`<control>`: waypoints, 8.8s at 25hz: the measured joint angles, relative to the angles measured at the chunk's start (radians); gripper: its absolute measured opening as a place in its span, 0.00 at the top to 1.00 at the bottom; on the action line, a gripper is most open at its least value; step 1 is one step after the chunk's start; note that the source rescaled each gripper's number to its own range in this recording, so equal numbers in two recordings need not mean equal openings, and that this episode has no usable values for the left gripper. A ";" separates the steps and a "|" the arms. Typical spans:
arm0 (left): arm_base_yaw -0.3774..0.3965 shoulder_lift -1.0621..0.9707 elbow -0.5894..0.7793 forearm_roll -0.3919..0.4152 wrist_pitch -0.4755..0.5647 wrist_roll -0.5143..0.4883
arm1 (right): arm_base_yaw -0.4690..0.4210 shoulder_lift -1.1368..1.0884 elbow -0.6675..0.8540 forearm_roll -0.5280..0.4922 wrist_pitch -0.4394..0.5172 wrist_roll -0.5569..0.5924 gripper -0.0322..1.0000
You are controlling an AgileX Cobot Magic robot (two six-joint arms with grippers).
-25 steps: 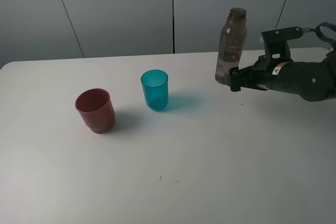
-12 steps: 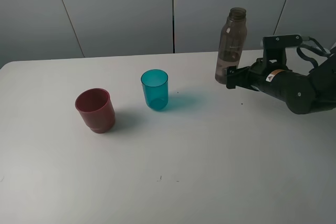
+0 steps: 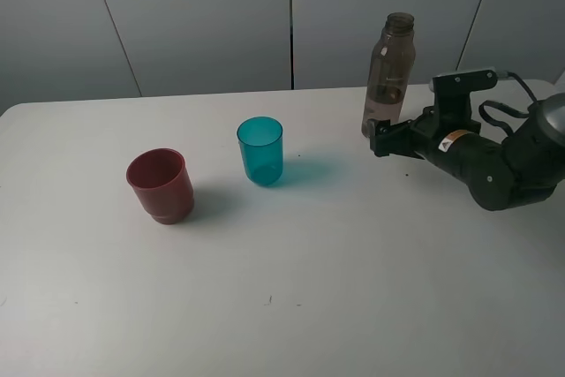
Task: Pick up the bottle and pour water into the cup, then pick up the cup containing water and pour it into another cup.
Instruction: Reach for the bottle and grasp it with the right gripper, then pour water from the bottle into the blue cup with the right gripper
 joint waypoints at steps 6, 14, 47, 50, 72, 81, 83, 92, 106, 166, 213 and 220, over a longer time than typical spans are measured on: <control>0.000 0.000 0.000 0.000 0.000 0.000 | 0.000 0.025 -0.067 0.004 -0.007 0.000 0.00; 0.000 0.000 0.000 0.000 0.000 -0.004 | 0.000 0.030 -0.148 -0.008 0.051 -0.002 0.00; 0.000 0.000 0.000 0.000 0.000 -0.004 | 0.000 0.134 -0.323 0.028 0.124 -0.017 0.00; 0.000 0.000 0.000 0.000 0.000 -0.004 | 0.000 0.133 -0.328 0.029 0.124 -0.017 0.00; 0.000 0.000 0.000 0.000 0.000 -0.002 | 0.000 0.150 -0.349 0.029 0.118 0.004 0.96; 0.000 0.000 0.000 0.000 0.000 -0.002 | 0.000 0.108 -0.349 -0.076 0.162 0.002 0.96; 0.000 0.000 0.000 0.000 0.000 -0.002 | 0.000 0.078 -0.349 -0.119 0.164 -0.012 0.96; 0.000 0.000 0.000 0.000 0.000 -0.002 | 0.000 -0.002 -0.355 -0.232 0.171 -0.126 0.96; 0.000 0.000 0.000 0.000 0.000 0.002 | 0.032 0.013 -0.485 -0.363 0.297 -0.292 0.96; 0.000 0.000 0.000 0.000 0.000 -0.002 | 0.111 0.085 -0.563 -0.287 0.324 -1.254 0.96; 0.000 0.000 0.000 0.000 0.000 -0.002 | 0.111 0.085 -0.563 -0.341 0.321 -1.440 0.96; 0.000 0.000 0.000 0.000 0.000 -0.002 | 0.111 0.085 -0.563 -0.341 0.321 -1.466 0.96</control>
